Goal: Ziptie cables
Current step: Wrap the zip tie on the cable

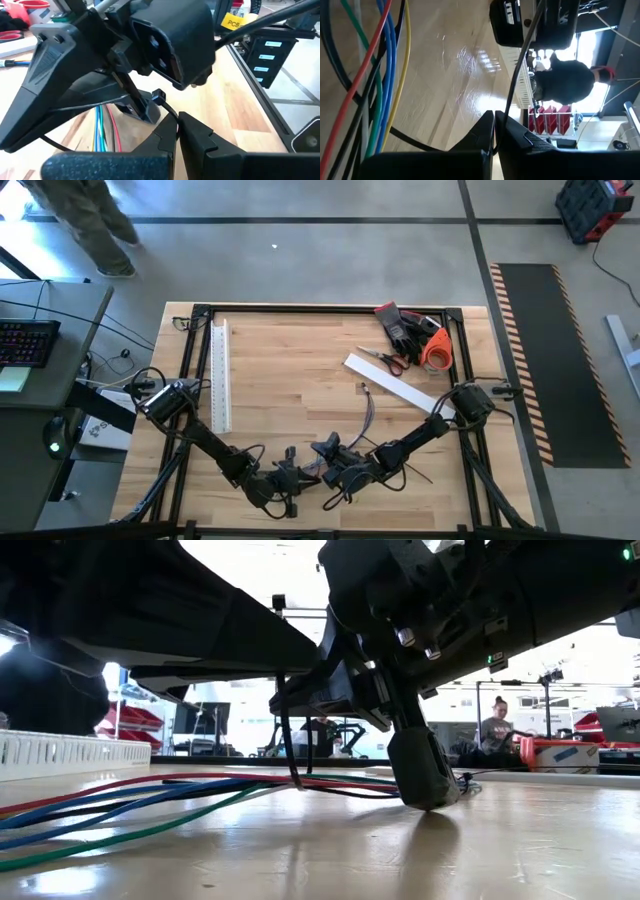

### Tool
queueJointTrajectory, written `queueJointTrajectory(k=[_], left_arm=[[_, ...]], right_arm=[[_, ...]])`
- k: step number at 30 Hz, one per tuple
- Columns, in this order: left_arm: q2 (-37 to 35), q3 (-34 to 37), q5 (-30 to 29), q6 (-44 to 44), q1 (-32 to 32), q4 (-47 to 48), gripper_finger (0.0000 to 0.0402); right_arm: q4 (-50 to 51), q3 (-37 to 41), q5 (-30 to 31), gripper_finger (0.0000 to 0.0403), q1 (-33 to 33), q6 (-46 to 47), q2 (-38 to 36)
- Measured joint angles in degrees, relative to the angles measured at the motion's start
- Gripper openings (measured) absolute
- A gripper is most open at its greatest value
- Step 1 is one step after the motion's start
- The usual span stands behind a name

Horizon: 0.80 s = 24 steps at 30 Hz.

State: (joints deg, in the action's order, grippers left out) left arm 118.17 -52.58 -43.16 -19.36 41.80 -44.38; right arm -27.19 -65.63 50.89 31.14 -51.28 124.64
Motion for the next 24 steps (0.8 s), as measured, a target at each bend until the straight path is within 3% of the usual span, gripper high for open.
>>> queueJointTrajectory(k=[24], left_arm=[[0.0,0.0,-0.1,0.0,-0.3,0.0,0.0]], right_arm=[[-1.5,0.0,-1.0,0.0,1.2,-1.7,0.0]])
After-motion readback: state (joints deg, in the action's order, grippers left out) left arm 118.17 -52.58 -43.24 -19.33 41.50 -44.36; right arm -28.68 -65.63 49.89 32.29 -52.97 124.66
